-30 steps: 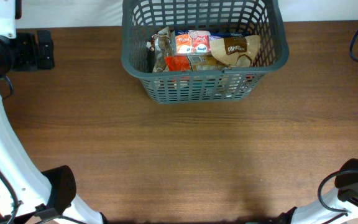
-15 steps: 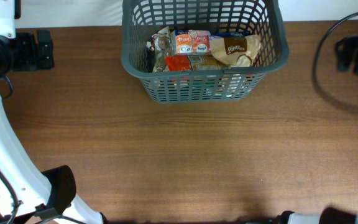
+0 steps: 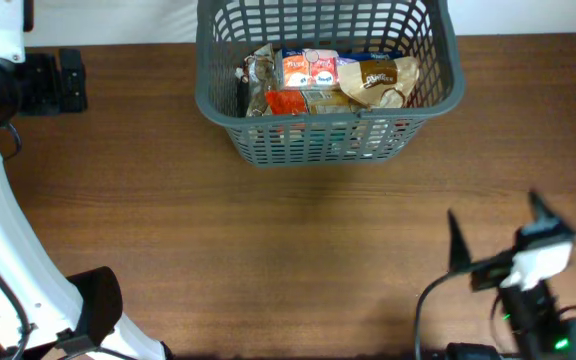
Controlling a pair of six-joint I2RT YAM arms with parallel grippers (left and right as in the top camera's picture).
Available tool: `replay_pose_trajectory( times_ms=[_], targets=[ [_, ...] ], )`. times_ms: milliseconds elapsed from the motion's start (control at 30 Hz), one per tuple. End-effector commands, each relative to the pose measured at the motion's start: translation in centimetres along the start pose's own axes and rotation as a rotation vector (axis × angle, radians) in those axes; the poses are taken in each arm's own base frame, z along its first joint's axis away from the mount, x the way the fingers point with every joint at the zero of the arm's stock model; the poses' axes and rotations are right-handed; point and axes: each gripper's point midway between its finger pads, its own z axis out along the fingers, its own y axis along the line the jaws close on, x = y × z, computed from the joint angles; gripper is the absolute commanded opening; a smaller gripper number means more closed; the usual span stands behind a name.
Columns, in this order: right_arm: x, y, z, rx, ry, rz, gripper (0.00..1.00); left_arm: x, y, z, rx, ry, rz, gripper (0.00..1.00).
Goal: Pack container
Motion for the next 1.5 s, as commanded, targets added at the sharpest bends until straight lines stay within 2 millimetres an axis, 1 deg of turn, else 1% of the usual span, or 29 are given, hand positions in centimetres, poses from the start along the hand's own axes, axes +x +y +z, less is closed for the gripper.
replay_pose_trajectory(
  times_ms=[0,100,233,367,433,500,1100,1200,1267,1333,1367,1400,1467],
  targets=[
    [5.9,1.4,0.8,-0.024,0.032,0.026,0.99,0.0,0.1,-0.5,-0.002,-0.011,-0.015,0.99],
    [10.3,2.1,1.7,-0.03,0.062,0.034,0.99,0.0,0.1,-0.5,-0.002,-0.011,-0.015,0.99],
    [13.9,2.7,2.5,-0.047,0.139,0.056,0.99,0.0,0.1,-0.5,-0.002,-0.01,-0.015,0.99],
    [15.7,3.0,2.7,-0.054,0.174,0.066,0.99,0.0,0.1,-0.5,-0.002,-0.011,-0.015,0.99],
    [17.3,3.3,2.9,-0.061,0.207,0.075,0.99,0.0,0.1,-0.5,-0.002,-0.011,-0.015,0.99],
    [18.2,3.5,3.0,-0.065,0.226,0.081,0.99,0.0,0.1,-0.5,-0.002,-0.01,-0.015,0.99],
    [18.1,3.5,3.0,-0.064,0.224,0.08,0.99,0.0,0.1,-0.4,-0.002,-0.006,-0.016,0.99],
    [18.1,3.5,3.0,-0.064,0.224,0.08,0.99,0.5,-0.1,-1.8,-0.004,-0.018,-0.015,0.99],
    [18.1,3.5,3.0,-0.064,0.224,0.08,0.99,1.9,-0.6,-3.4,0.0,-0.003,-0.016,0.99],
    [18.1,3.5,3.0,-0.064,0.224,0.08,0.99,4.5,-1.4,-4.9,0.01,0.032,-0.014,0.99],
    [18.1,3.5,3.0,-0.064,0.224,0.08,0.99,5.2,-1.6,-5.4,0.006,0.024,-0.003,0.99],
    [18.1,3.5,3.0,-0.064,0.224,0.08,0.99,5.4,-2.1,-6.1,0.015,-0.038,-0.003,0.99],
    [18.1,3.5,3.0,-0.064,0.224,0.08,0.99,5.7,-4.8,-7.3,0.067,-0.227,0.052,0.99]
  ],
)
